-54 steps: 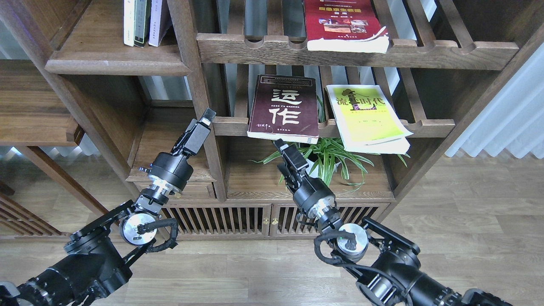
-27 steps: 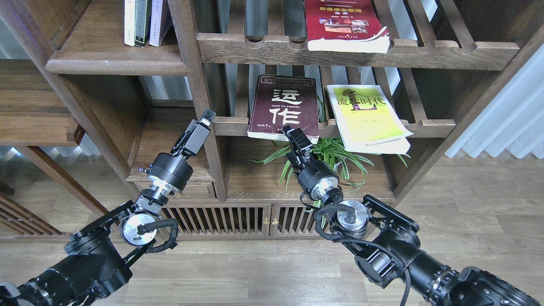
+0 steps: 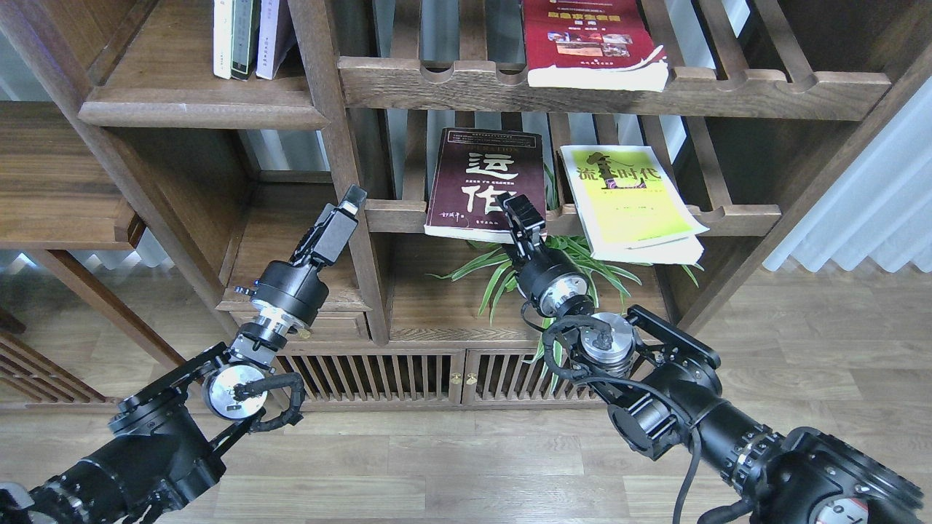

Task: Organize books on shelf
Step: 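Reach the right gripper toward the dark red book's lower edge, then tilt the dark red book outward off the shelf with the right gripper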

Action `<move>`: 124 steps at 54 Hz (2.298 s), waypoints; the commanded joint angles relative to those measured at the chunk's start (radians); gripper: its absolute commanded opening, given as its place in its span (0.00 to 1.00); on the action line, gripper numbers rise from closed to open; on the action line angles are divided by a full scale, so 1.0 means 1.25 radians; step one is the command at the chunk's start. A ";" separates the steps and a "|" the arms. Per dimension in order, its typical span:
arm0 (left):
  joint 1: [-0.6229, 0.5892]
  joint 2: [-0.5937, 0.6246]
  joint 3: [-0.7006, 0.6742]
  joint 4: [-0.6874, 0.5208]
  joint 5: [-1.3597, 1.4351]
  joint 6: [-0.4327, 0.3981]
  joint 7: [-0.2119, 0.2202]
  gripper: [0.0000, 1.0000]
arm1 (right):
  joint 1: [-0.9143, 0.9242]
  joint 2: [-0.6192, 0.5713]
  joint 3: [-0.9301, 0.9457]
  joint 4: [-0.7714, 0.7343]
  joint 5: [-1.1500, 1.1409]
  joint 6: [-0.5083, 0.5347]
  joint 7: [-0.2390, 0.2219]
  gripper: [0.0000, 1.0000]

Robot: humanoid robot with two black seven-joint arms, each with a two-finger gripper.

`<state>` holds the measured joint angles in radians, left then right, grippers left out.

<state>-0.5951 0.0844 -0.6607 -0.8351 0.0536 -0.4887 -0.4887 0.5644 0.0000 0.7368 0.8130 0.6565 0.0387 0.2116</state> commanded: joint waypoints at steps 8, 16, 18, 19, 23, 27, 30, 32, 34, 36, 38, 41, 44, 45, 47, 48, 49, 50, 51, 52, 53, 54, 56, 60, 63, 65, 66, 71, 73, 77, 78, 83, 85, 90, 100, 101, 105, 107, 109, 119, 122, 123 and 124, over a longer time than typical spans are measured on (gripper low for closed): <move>0.000 0.000 0.001 0.003 0.000 0.000 0.000 1.00 | 0.012 0.000 0.002 -0.001 0.032 -0.025 0.000 0.95; 0.000 0.000 0.001 0.007 0.000 0.000 0.000 1.00 | 0.023 0.000 0.001 0.000 0.036 -0.026 0.000 0.93; -0.001 0.000 0.000 0.007 0.000 0.000 0.000 1.00 | 0.032 0.000 0.001 -0.001 0.034 -0.026 -0.001 0.93; -0.001 0.000 0.000 0.007 0.000 0.000 0.000 1.00 | 0.034 0.000 0.001 -0.001 0.034 -0.026 -0.001 0.92; -0.001 0.000 0.000 0.008 0.000 0.000 0.000 1.00 | 0.036 0.000 0.001 -0.001 0.036 -0.025 -0.001 0.92; 0.000 0.000 0.000 0.009 0.000 0.000 0.000 1.00 | 0.034 0.000 0.000 -0.001 0.034 -0.026 -0.001 0.92; 0.000 0.000 -0.002 0.009 0.000 0.000 0.000 1.00 | 0.034 0.000 0.000 -0.001 0.033 -0.026 -0.001 0.92; 0.000 0.000 -0.002 0.009 0.000 0.000 0.000 1.00 | 0.034 0.000 -0.003 -0.002 0.033 -0.026 -0.001 0.91; 0.000 0.000 -0.002 0.009 0.000 0.000 0.000 1.00 | 0.034 0.000 -0.004 -0.005 0.034 -0.025 -0.002 0.91; 0.000 0.000 -0.002 0.008 0.000 0.000 0.000 1.00 | 0.034 0.000 -0.004 -0.005 0.034 -0.025 -0.002 0.88; 0.000 0.000 -0.002 0.008 0.000 0.000 0.000 1.00 | 0.034 0.000 -0.004 -0.005 0.034 -0.025 -0.001 0.85; 0.000 0.000 -0.003 0.009 0.000 0.000 0.000 1.00 | 0.034 0.000 -0.004 -0.005 0.034 -0.025 -0.001 0.82; 0.000 0.000 -0.003 0.009 0.000 0.000 0.000 1.00 | 0.034 0.000 -0.005 -0.005 0.033 -0.025 -0.001 0.77; 0.000 0.000 -0.003 0.009 0.000 0.000 0.000 1.00 | 0.034 0.000 -0.005 -0.005 0.033 -0.025 -0.001 0.77; 0.000 0.000 -0.004 0.009 0.000 0.000 0.000 1.00 | 0.036 0.000 -0.005 -0.005 0.032 -0.025 -0.001 0.75; 0.000 0.000 -0.004 0.009 0.000 0.000 0.000 1.00 | 0.034 0.000 -0.005 -0.005 0.032 -0.025 -0.001 0.74; 0.000 0.000 -0.004 0.009 0.000 0.000 0.000 1.00 | 0.034 0.000 -0.007 -0.005 0.031 -0.025 -0.001 0.74; 0.000 0.000 -0.004 0.009 0.000 0.000 0.000 1.00 | 0.034 0.000 -0.005 -0.005 0.032 -0.025 -0.001 0.72; 0.000 0.000 -0.004 0.009 0.000 0.000 0.000 1.00 | 0.036 0.000 -0.005 -0.005 0.032 -0.025 0.000 0.71; 0.000 0.000 -0.004 0.009 0.000 0.000 0.000 1.00 | 0.036 0.000 -0.005 -0.005 0.032 -0.025 0.000 0.70; 0.000 0.000 -0.004 0.009 0.000 0.000 0.000 1.00 | 0.036 0.000 -0.005 -0.005 0.032 -0.025 0.000 0.69; 0.000 0.000 -0.004 0.009 0.000 0.000 0.000 1.00 | 0.036 0.000 -0.005 -0.006 0.032 -0.025 0.000 0.67; 0.000 0.000 -0.004 0.010 0.000 0.000 0.000 1.00 | 0.036 0.000 -0.005 -0.006 0.031 -0.025 0.000 0.67; 0.000 -0.001 -0.003 0.014 0.000 0.000 0.000 1.00 | 0.036 0.000 -0.007 -0.006 0.030 -0.025 -0.001 0.65; 0.000 -0.001 -0.004 0.015 0.000 0.000 0.000 1.00 | 0.034 0.000 -0.007 -0.009 0.028 -0.025 0.000 0.64; 0.000 0.000 -0.004 0.015 0.000 0.000 0.000 1.00 | 0.034 0.000 -0.008 -0.012 0.028 -0.025 0.000 0.62; 0.000 0.000 -0.004 0.015 0.000 0.000 0.000 1.00 | 0.034 0.000 -0.008 -0.012 0.028 -0.024 0.000 0.61; 0.000 0.000 -0.004 0.016 0.000 0.000 0.000 1.00 | 0.036 0.000 -0.007 -0.018 0.031 -0.018 -0.001 0.43; 0.000 0.000 -0.004 0.016 0.000 0.000 0.000 1.00 | 0.036 0.000 -0.007 -0.018 0.032 -0.015 0.000 0.36; 0.000 -0.001 -0.003 0.016 0.000 0.000 0.000 1.00 | 0.036 0.000 -0.005 -0.017 0.033 -0.014 0.001 0.27; 0.000 -0.001 -0.003 0.016 0.000 0.000 0.000 1.00 | 0.036 0.000 -0.004 -0.017 0.034 -0.013 0.001 0.24; 0.000 0.000 -0.004 0.016 0.000 0.000 0.000 1.00 | 0.036 0.000 0.001 -0.017 0.034 -0.005 0.001 0.11; 0.000 0.000 -0.004 0.016 0.000 0.000 0.000 1.00 | 0.036 0.000 0.001 -0.018 0.034 0.007 0.001 0.06; 0.001 0.000 -0.003 0.016 0.000 0.000 0.000 1.00 | 0.036 0.000 0.000 -0.026 0.032 0.019 0.004 0.04; 0.010 0.000 0.002 0.027 -0.002 0.000 0.000 1.00 | 0.036 0.000 0.002 -0.031 0.030 0.032 0.006 0.04; 0.013 0.000 0.002 0.030 -0.002 0.000 0.000 1.00 | 0.034 0.000 0.002 -0.031 0.030 0.038 0.006 0.04; 0.021 0.000 0.003 0.035 -0.005 0.000 0.000 1.00 | 0.030 0.000 0.002 -0.029 0.028 0.060 0.006 0.04; 0.026 -0.001 0.003 0.036 -0.007 0.000 0.000 1.00 | 0.028 0.000 0.002 -0.027 0.027 0.071 0.006 0.04; 0.028 -0.001 0.003 0.036 -0.010 0.000 0.000 1.00 | 0.026 0.000 0.002 -0.023 0.025 0.081 0.006 0.04; 0.029 -0.014 0.003 0.041 -0.035 0.000 0.000 1.00 | 0.016 0.000 0.003 0.033 0.027 0.125 -0.004 0.04; 0.028 -0.016 0.003 0.042 -0.048 0.000 0.000 1.00 | 0.000 0.000 0.003 0.072 0.026 0.127 -0.005 0.04; 0.027 -0.016 0.005 0.041 -0.053 0.000 0.000 1.00 | -0.006 0.000 0.003 0.087 0.026 0.127 -0.006 0.04; 0.027 -0.017 0.005 0.041 -0.055 0.000 0.000 1.00 | -0.008 0.000 0.002 0.094 0.026 0.127 -0.006 0.04</move>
<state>-0.5587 0.0694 -0.6565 -0.7845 0.0133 -0.4887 -0.4887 0.5837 -0.0001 0.7412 0.8475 0.6878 0.1862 0.2094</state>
